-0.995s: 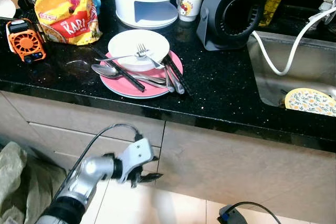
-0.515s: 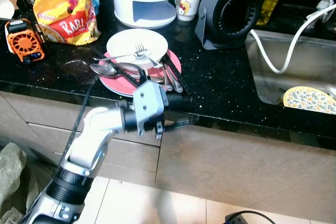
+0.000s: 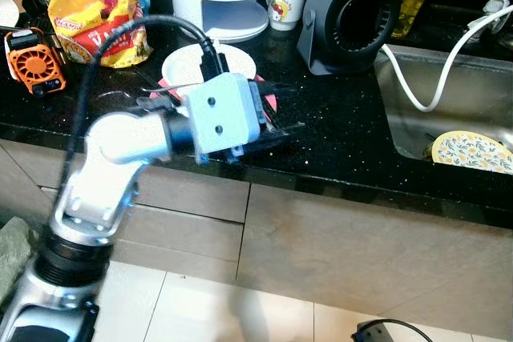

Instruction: Kitchen organization

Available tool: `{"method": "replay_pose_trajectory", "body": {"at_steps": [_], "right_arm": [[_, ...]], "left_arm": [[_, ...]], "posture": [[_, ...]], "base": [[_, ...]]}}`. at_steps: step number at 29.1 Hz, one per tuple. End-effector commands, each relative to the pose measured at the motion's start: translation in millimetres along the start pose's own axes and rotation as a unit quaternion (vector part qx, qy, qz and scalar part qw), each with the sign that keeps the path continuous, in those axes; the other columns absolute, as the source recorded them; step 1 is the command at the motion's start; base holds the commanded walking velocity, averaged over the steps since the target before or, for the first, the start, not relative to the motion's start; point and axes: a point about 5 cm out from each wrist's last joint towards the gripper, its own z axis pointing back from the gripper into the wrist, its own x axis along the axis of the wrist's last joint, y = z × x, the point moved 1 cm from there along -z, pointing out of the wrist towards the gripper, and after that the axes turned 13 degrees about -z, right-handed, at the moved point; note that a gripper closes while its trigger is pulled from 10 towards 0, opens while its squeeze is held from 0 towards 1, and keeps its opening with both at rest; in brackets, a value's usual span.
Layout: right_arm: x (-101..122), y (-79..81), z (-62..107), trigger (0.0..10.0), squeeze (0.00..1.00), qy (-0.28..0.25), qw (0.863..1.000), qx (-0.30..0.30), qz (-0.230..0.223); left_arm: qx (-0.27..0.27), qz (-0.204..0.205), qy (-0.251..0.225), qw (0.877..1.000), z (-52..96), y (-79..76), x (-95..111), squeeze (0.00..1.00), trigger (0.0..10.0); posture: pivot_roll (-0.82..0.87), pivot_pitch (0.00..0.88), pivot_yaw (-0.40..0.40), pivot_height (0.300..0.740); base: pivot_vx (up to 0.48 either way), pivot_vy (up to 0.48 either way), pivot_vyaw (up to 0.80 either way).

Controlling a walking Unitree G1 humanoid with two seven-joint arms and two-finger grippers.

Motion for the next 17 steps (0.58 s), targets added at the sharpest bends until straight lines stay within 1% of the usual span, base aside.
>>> {"method": "replay_pose_trajectory", "body": {"at_steps": [1,2,3,6,10,13,17], "right_arm": [[-7.0,-1.2,0.2,10.0,0.0,0.009,1.0,-0.005,0.005],[-7.8,-0.6,0.2,10.0,0.0,0.01,1.0,-0.006,0.011],[-8.2,-0.6,0.2,10.0,0.0,0.01,1.0,-0.006,0.012],[-9.0,-0.7,0.2,10.0,0.0,0.012,1.0,-0.006,0.015],[-9.6,-0.6,0.2,10.0,0.0,0.013,1.0,-0.006,0.017],[-8.0,-0.5,0.2,10.0,0.0,0.008,1.0,-0.006,0.015],[-6.1,-0.2,0.1,10.0,0.0,0.004,1.0,-0.006,0.013]], "left_arm": [[-0.001,-0.006,0.035,0.999,3.9,-0.8,-9.3,0.0,10.0],[0.002,-0.01,0.076,0.997,11.8,-0.2,-20.6,0.0,10.0],[0.005,-0.009,0.086,0.996,14.5,0.1,-24.1,0.0,10.0],[0.02,0.0,0.093,0.995,16.8,1.0,-27.4,0.0,10.0],[0.035,0.005,0.096,0.995,14.7,-0.6,-33.6,0.0,10.0],[0.046,-0.012,0.101,0.994,7.7,-1.7,-39.5,0.0,10.0],[0.044,-0.019,0.102,0.994,2.7,-3.6,-41.9,0.0,10.0]], "posture": [[0.05,0.113,-0.021,0.74],[0.05,0.108,-0.023,0.74],[0.05,0.108,-0.023,0.74],[0.05,0.108,-0.023,0.74],[0.06,0.101,-0.03,0.74],[0.05,0.102,-0.031,0.74],[0.05,0.105,-0.028,0.74]], "base": [[0.0,0.0,0.0],[0.0,0.0,0.0],[0.0,0.0,0.0],[0.0,0.0,0.0],[0.0,0.0,0.0],[0.0,0.0,0.0],[0.0,0.0,0.0]]}}
